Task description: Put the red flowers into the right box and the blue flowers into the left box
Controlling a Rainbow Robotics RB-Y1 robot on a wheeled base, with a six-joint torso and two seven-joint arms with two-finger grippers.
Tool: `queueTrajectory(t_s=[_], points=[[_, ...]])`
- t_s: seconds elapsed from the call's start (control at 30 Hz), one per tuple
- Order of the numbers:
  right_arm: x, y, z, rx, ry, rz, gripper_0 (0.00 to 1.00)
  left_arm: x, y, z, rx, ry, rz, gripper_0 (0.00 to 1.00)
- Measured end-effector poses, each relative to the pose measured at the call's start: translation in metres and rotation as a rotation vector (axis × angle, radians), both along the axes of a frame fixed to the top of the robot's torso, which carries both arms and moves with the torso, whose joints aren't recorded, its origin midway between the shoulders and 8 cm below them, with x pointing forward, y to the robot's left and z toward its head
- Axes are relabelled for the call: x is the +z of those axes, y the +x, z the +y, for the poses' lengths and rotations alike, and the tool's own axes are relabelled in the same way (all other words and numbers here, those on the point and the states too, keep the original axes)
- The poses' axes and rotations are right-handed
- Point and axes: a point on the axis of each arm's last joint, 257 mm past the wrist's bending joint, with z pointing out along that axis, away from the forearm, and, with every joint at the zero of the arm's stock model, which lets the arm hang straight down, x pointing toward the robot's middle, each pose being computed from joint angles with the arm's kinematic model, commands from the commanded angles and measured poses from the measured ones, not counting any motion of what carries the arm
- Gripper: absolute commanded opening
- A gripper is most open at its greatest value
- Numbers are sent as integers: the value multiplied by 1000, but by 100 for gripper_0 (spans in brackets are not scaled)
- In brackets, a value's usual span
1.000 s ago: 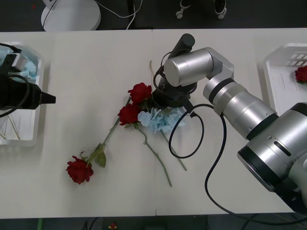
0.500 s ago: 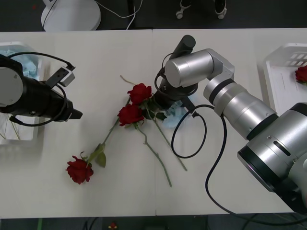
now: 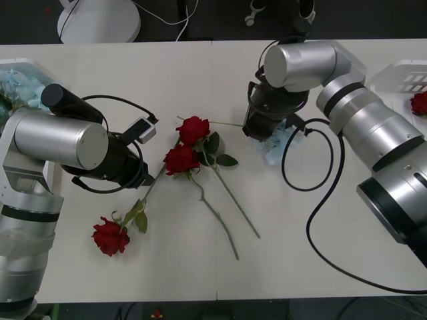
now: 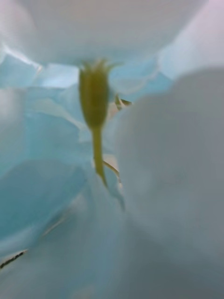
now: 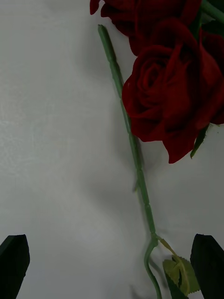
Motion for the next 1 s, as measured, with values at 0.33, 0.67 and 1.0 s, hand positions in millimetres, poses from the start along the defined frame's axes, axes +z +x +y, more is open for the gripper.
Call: queueTrajectory(t_s=[0.33, 0.67, 1.0], points=[[82, 15, -84, 878, -388, -309, 0, -49, -28, -6, -14, 7, 20, 100], [146, 26, -39, 1330, -519, -680, 0, -33, -44, -17, -49, -11, 15, 100], [217, 11, 52, 1612, -530, -1175, 0, 71, -55, -33, -115, -437, -60, 100]])
